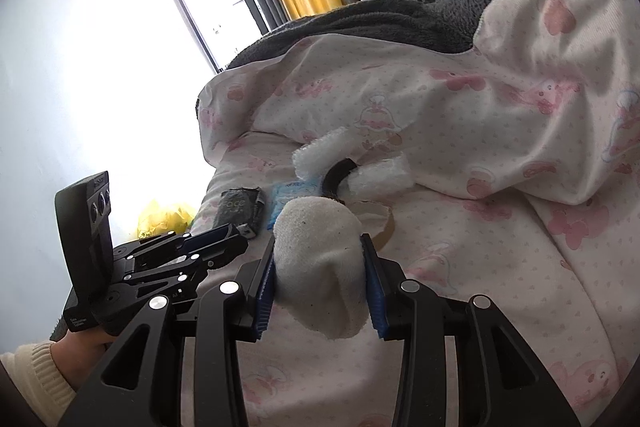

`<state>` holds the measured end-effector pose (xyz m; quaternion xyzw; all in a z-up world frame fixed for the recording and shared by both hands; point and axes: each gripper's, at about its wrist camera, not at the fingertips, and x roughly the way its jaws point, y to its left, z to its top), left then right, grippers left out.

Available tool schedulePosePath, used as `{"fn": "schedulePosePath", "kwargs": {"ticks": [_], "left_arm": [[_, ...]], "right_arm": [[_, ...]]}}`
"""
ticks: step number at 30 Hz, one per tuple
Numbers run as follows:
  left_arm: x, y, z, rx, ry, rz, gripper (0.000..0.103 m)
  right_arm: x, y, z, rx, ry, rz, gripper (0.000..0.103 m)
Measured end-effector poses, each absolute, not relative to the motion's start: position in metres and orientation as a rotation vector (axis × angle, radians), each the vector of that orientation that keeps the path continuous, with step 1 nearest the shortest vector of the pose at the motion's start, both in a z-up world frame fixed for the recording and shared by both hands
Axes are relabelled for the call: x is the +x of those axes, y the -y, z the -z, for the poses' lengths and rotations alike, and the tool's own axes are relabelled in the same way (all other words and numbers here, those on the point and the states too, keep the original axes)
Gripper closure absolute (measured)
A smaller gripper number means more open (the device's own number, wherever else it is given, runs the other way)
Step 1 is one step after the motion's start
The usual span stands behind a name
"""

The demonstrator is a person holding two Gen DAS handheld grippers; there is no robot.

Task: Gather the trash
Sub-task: 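Grasp the black hair band with the left gripper while the right gripper holds the tissue, then carry the hair band to the bin and open the left gripper while the right carries the tissue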

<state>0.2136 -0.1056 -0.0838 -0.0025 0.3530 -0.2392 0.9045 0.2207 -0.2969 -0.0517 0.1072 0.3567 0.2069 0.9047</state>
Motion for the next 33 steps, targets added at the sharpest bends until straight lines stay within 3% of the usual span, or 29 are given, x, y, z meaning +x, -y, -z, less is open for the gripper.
{"fn": "schedulePosePath", "kwargs": {"ticks": [12, 33], "left_arm": [[0.189, 0.05, 0.063, 0.003, -0.683, 0.43, 0.078], [0.176, -0.075, 0.107, -0.046, -0.856, 0.226, 0.078]], "right_arm": [[0.226, 0.233, 0.028, 0.178, -0.705, -0.508, 0.063], [0.225, 0.099, 0.012, 0.073, -0.714, -0.651, 0.063]]}}
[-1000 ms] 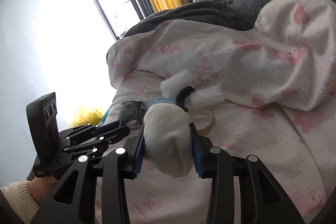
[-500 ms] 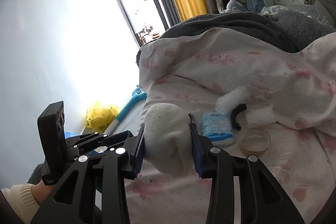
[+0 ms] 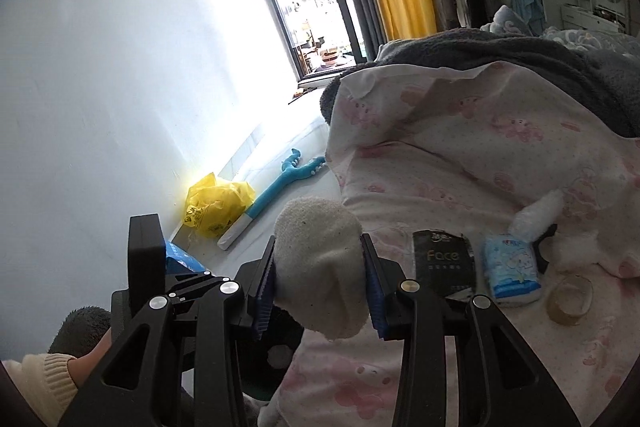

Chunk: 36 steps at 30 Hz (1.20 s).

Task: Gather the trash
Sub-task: 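Carry the hair band to the bin and open the left gripper while the right carries the tissue, then lower the white tissue in the right gripper into the black bin and open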

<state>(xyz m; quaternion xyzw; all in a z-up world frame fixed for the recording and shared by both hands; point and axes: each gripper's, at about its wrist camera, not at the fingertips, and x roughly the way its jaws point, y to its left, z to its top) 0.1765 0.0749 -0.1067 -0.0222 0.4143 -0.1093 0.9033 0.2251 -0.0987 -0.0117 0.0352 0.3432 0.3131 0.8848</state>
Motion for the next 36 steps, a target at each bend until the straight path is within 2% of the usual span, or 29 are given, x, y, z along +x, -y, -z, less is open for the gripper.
{"fn": "schedulePosePath", "kwargs": {"ticks": [19, 31, 32, 34, 36], "left_arm": [[0.16, -0.151, 0.178, -0.075, -1.101, 0.096, 0.078], [0.143, -0.183, 0.219, -0.139, -1.265, 0.089, 0.078], [0.142, -0.185, 0.221, -0.136, -1.274, 0.083, 0.077], [0.139, -0.191, 0.225, -0.139, -1.289, 0.069, 0.063], [0.136, -0.197, 0.225, -0.148, -1.292, 0.064, 0.053]], "right_arm": [[0.228, 0.0, 0.035, -0.001, -0.813, -0.755, 0.063], [0.234, -0.05, 0.069, -0.024, -0.923, -0.773, 0.063], [0.234, -0.054, 0.072, -0.024, -0.934, -0.773, 0.063], [0.235, -0.062, 0.078, -0.027, -0.955, -0.772, 0.063], [0.236, -0.069, 0.085, -0.032, -0.977, -0.768, 0.063]]}}
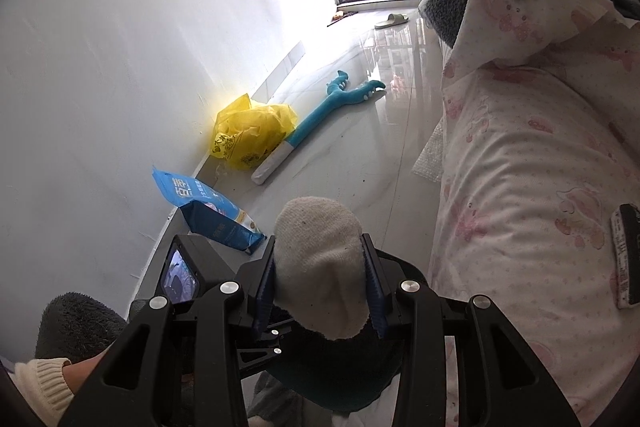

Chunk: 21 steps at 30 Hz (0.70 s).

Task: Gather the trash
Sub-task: 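Lower the white tissue in the right gripper into the black bin and open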

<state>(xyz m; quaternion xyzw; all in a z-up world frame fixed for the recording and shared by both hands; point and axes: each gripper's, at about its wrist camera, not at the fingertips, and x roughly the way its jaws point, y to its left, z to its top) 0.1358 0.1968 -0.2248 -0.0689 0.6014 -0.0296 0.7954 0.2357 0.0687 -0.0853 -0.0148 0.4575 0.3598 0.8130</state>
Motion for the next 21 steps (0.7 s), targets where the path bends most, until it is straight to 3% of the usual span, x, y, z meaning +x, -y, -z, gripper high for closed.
{"fn": "schedulePosePath", "kwargs": {"ticks": [4, 12, 21], "left_arm": [[0.129, -0.207, 0.221, -0.146, -1.274, 0.051, 0.039], [0.114, -0.232, 0.195, -0.172, -1.171, 0.005, 0.026], [0.104, -0.25, 0.166, -0.201, -1.048, -0.004, 0.019]], "right_arm": [[0.238, -0.081, 0.1, -0.046, -1.018, -0.759, 0.063], [0.242, -0.102, 0.135, -0.083, -1.104, -0.729, 0.063], [0.243, -0.121, 0.173, -0.115, -1.203, -0.704, 0.063]]}}
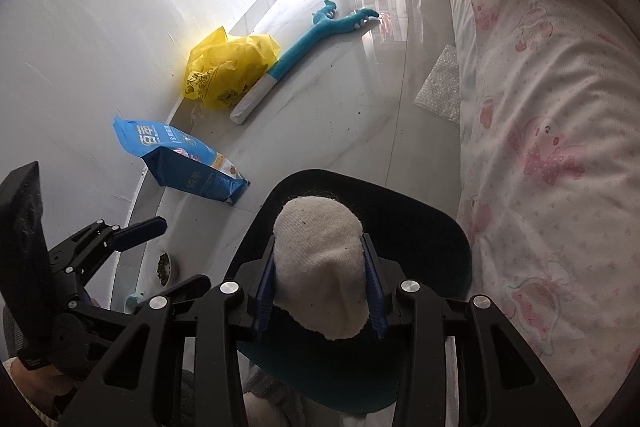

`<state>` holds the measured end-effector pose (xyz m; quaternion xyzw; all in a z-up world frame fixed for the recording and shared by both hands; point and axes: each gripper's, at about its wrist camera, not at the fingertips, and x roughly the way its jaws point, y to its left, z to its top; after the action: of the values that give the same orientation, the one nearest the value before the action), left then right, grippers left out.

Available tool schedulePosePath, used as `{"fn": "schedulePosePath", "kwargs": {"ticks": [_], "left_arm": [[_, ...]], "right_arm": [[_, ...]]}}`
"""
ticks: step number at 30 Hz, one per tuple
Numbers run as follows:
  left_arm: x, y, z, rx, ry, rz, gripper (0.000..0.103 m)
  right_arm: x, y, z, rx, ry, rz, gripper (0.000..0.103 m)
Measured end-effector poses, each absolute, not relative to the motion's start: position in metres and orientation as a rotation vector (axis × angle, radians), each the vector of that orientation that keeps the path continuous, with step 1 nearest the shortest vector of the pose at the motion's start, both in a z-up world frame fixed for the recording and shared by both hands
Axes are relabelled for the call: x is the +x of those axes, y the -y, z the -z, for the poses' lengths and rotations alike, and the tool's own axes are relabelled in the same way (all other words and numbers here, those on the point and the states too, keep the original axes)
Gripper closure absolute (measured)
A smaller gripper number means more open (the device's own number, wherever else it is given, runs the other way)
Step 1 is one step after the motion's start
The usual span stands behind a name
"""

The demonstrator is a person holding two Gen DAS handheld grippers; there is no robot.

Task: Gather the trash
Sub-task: 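Lower the white tissue in the right gripper into the black bin and open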

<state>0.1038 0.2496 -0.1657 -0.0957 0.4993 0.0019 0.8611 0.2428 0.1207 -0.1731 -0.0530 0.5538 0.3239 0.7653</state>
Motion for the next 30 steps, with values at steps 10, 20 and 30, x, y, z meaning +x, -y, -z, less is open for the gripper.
{"fn": "schedulePosePath", "kwargs": {"ticks": [10, 20, 30], "left_arm": [[0.089, -0.253, 0.127, -0.173, -0.882, 0.004, 0.017], [0.073, -0.246, 0.071, -0.156, -0.709, 0.023, 0.017], [0.067, -0.211, 0.009, -0.125, -0.534, 0.071, 0.01]], "right_arm": [[0.241, -0.135, 0.21, -0.172, -1.293, -0.646, 0.062], [0.237, -0.132, 0.207, -0.199, -1.292, -0.592, 0.044], [0.229, -0.118, 0.164, -0.178, -1.175, -0.611, 0.039]]}}
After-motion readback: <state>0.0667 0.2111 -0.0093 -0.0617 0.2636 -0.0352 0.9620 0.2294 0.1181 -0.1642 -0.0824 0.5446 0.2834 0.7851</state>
